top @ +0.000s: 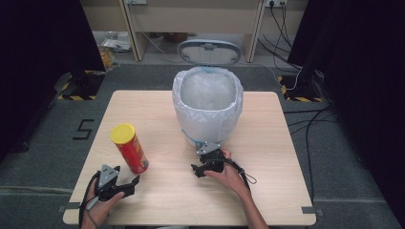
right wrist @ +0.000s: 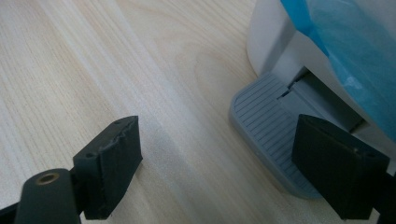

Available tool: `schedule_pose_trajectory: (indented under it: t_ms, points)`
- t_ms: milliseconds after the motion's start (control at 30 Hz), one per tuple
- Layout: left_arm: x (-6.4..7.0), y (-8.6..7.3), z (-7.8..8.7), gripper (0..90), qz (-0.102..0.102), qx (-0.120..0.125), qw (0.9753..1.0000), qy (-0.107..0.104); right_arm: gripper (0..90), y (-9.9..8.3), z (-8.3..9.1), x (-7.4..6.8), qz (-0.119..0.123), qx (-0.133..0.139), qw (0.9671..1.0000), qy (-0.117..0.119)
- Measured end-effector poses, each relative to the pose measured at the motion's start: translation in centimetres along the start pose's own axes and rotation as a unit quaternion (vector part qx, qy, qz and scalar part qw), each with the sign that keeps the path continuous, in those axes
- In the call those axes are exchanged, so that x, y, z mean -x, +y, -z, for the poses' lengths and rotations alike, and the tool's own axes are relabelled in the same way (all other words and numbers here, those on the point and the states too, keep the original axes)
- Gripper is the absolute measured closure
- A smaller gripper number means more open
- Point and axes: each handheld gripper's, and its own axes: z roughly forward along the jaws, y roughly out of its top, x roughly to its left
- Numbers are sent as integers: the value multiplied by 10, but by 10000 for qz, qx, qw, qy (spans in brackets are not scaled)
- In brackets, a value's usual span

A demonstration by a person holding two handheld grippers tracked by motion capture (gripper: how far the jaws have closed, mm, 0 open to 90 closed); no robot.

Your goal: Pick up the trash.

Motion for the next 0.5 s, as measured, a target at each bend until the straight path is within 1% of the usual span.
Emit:
schedule_pose_trajectory:
  t_ms: [67, 100, 233, 300, 367, 433, 500]
  points:
    - [-2, 5, -2, 151, 62, 97, 9999, 3, 161, 0, 0, 1, 29, 11, 10000, 17]
    - [-3, 7, -2, 151, 77, 137, 9999, 4, 161, 0, 0, 1, 1, 11, 10000, 28]
    - [-7, 16, -7, 151, 64, 274, 9996, 81, 161, 0, 0, 1, 26, 12, 10000, 21]
    - [-9, 19, -10, 151, 91, 290, 9995, 89, 161, 0, 0, 1, 6, 15, 10000, 30]
    - [-10, 22, -14, 145, 133, 314, 9994, 38, 161, 0, 0, 1, 2, 17, 10000, 29]
    - [-9, 23, -17, 148, 95, 319, 9994, 40, 161, 0, 0, 1, 9, 14, 10000, 26]
    - [-8, 23, -19, 149, 119, 327, 9994, 5, 161, 0, 0, 1, 3, 21, 10000, 32]
